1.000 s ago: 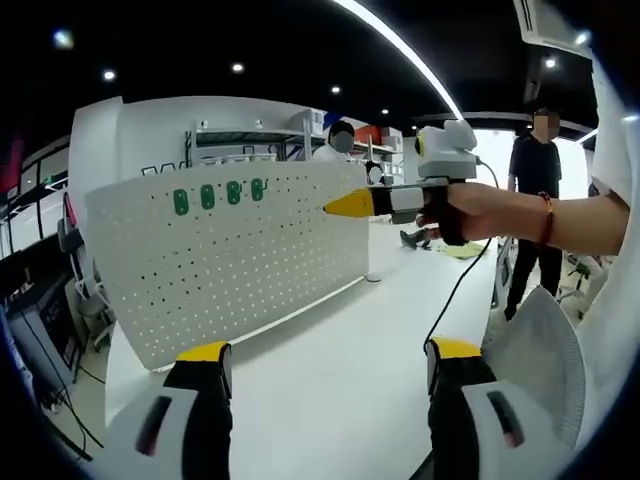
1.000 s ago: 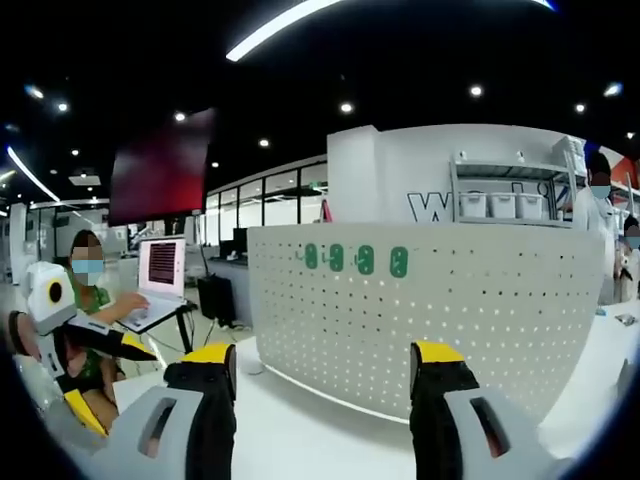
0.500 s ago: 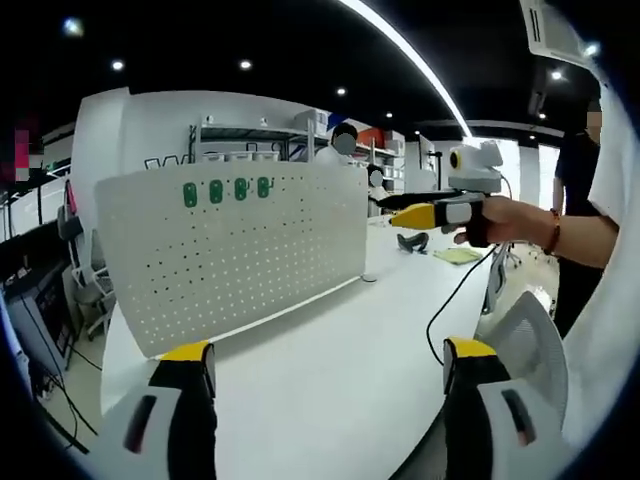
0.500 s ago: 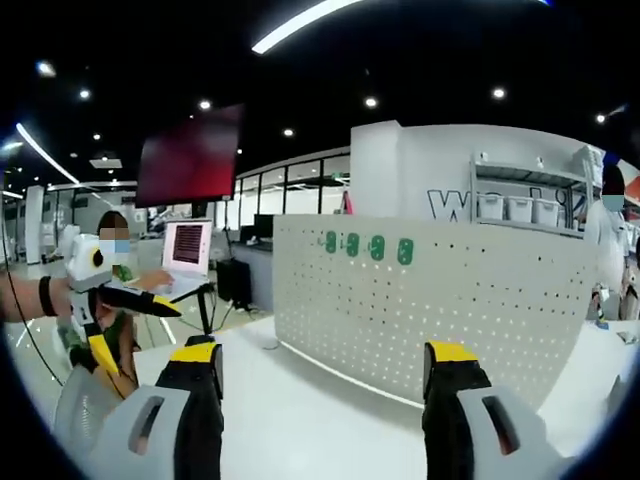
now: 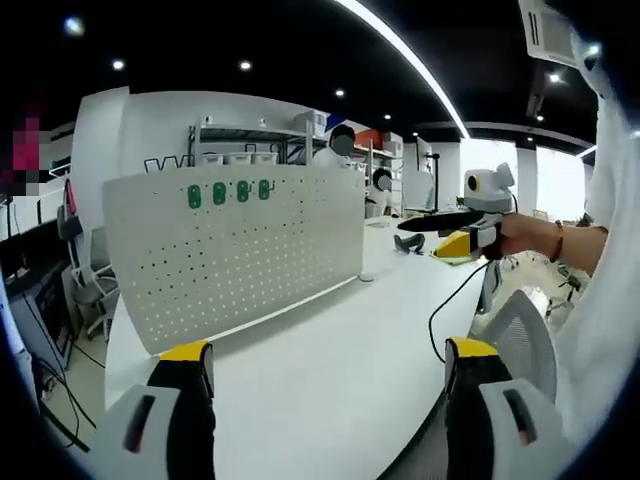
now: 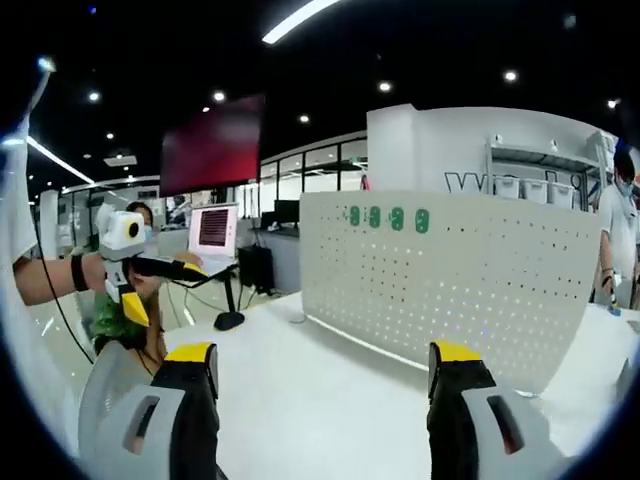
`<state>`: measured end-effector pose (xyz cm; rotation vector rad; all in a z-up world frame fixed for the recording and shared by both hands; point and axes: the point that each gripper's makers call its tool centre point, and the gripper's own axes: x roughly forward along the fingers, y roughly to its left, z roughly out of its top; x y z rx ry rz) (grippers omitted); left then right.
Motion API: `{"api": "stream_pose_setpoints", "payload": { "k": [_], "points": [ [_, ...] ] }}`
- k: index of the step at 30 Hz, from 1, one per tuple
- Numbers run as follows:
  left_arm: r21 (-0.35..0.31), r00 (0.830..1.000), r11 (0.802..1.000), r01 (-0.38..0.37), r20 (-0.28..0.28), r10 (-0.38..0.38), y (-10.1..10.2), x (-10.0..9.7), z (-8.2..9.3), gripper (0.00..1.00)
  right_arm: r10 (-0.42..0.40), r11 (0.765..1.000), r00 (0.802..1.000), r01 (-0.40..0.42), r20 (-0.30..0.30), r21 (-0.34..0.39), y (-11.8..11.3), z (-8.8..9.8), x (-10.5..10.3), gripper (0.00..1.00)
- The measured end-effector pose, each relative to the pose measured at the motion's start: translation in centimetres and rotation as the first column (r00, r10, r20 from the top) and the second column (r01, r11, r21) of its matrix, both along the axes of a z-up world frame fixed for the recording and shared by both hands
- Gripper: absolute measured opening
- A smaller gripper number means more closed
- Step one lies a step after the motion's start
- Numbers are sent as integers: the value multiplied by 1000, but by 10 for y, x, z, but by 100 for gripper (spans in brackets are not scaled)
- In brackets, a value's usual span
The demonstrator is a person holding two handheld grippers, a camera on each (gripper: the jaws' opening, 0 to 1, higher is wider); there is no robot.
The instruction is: Insert the hook assembly into the mounting plate slot until the hook locks in place.
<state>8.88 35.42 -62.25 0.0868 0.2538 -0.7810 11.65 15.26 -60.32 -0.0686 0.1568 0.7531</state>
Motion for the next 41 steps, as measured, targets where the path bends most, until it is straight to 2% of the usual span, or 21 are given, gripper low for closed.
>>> {"api": "stream_pose_setpoints", "payload": {
  "k": [3,5,8,11,13,32,41],
  "points": [
    [7,1000,1000,-2,-1,2,1,-4,-1,99,6,1000,999,-7,-34,-19,0,-14,-11,89],
    [6,1000,1000,-1,-4,2,2,-7,-1,99,9,1000,999,-10,-31,-26,0,-17,-17,89],
    [6,1000,1000,-8,-7,8,5,-11,-1,99,9,1000,999,-8,-41,23,-3,-18,-26,90],
    [-1,1000,1000,-15,-7,15,7,-12,-1,99,20,1000,998,-19,-64,25,-6,-24,-33,91],
    [-2,1000,1000,-15,-6,15,6,-13,-1,99,3,1000,998,-2,-63,15,-9,-25,-33,91],
    [-7,1000,1000,-24,-4,24,0,-17,0,99,30,999,999,-29,-39,18,-6,-18,-32,91],
    [-14,1000,1000,-26,-5,26,0,-18,0,99,19,1000,999,-19,-50,1,-9,-22,-30,91]
  ]
}}
